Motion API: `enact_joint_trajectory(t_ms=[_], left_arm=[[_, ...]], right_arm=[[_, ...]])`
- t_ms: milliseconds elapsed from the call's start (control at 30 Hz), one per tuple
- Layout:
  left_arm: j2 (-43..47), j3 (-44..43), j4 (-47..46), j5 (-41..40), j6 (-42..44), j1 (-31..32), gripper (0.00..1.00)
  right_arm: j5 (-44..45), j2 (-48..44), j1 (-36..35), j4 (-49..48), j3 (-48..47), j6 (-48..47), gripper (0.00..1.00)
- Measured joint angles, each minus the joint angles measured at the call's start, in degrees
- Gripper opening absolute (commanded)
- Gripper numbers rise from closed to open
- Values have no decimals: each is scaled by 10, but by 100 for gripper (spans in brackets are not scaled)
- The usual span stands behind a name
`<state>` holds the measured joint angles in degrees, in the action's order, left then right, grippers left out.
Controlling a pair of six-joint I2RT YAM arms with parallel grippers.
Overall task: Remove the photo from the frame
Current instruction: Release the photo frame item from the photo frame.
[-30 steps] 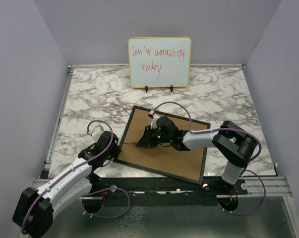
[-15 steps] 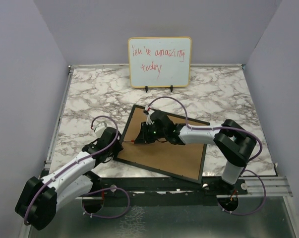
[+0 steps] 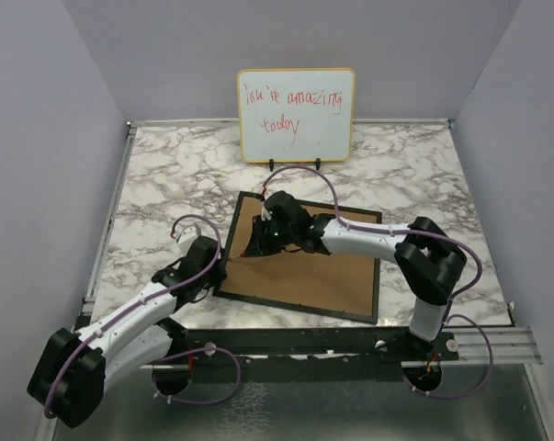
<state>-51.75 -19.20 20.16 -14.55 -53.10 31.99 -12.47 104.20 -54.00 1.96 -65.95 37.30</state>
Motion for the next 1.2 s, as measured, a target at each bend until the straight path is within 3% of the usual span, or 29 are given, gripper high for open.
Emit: enact_joint_trajectory(t_ms=[567,767,833,967,1200], left_arm=[[19,30,-46,9,-5,0,4],[24,31,-45,21,-8,0,5],[27,31,-44,28,-9,1,12],[30,31,-41,35,-10,4,44],[37,29,-40,40,-15,4,47]], right_arm=[[19,52,-1,142,-144,-60,1],[52,42,0,130,-134,-68,1],[57,20,1,113,-106,-71,1],[43,-32,12,71,-32,-72,1],[-29,-52,21,-3,44,-73,1]])
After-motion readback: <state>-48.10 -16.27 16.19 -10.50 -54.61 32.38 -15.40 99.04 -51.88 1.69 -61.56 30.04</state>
